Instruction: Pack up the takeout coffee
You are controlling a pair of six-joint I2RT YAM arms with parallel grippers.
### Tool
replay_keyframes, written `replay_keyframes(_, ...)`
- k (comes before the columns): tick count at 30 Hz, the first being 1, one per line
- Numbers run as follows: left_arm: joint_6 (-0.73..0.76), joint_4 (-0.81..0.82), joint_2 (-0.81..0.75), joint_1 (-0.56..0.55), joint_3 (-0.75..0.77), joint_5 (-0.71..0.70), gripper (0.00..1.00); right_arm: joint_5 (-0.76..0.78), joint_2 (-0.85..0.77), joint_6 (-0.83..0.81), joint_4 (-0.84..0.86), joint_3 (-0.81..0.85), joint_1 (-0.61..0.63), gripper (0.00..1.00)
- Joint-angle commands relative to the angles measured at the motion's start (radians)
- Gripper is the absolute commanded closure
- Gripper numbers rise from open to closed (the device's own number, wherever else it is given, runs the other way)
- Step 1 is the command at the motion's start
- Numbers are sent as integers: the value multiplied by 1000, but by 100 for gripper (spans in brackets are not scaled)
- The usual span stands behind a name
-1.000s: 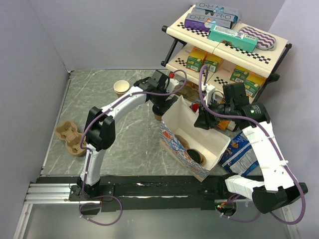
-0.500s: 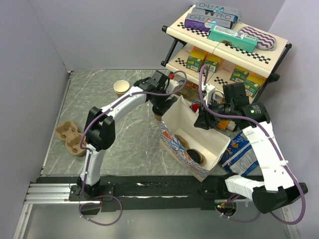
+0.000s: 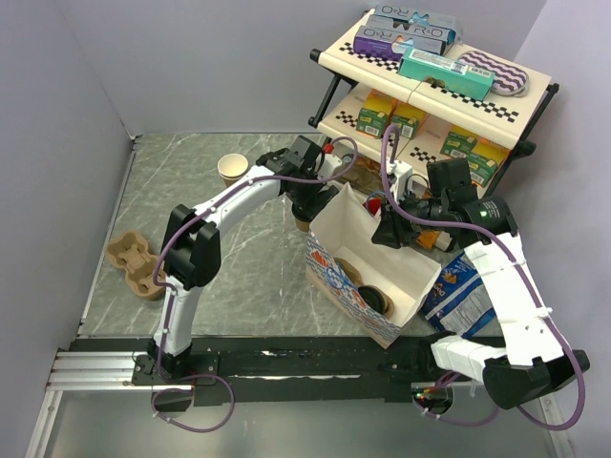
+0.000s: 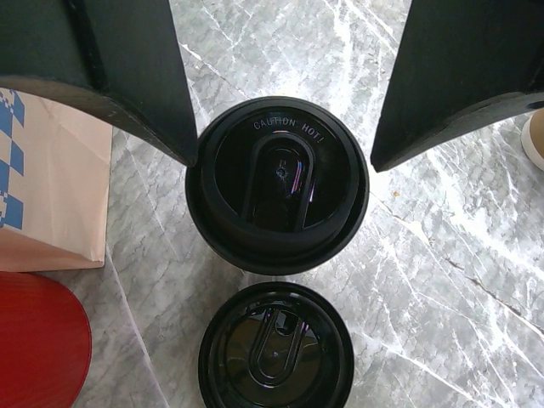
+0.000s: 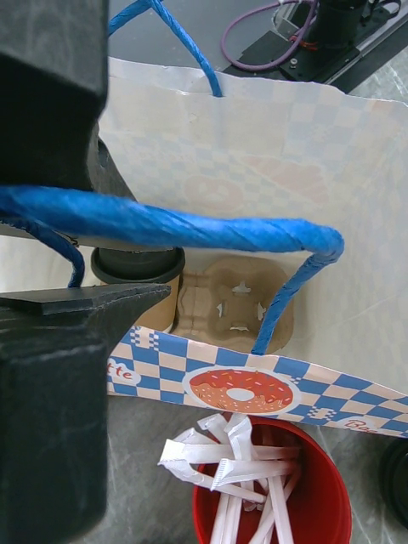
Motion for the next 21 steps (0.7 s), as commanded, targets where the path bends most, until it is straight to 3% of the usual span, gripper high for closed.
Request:
replay_keyframes(1,5,-9,8,-6,14,21,12,-21,-13,12,15,15,-6,71)
replay_keyframes(13,13,-22,32,-6,34,38,22,-24,-7,12,21,11,-6,71)
replay_keyframes(21,31,-56,-8,-4,19,30,45,-24,-10,-8,9,8,-6,80)
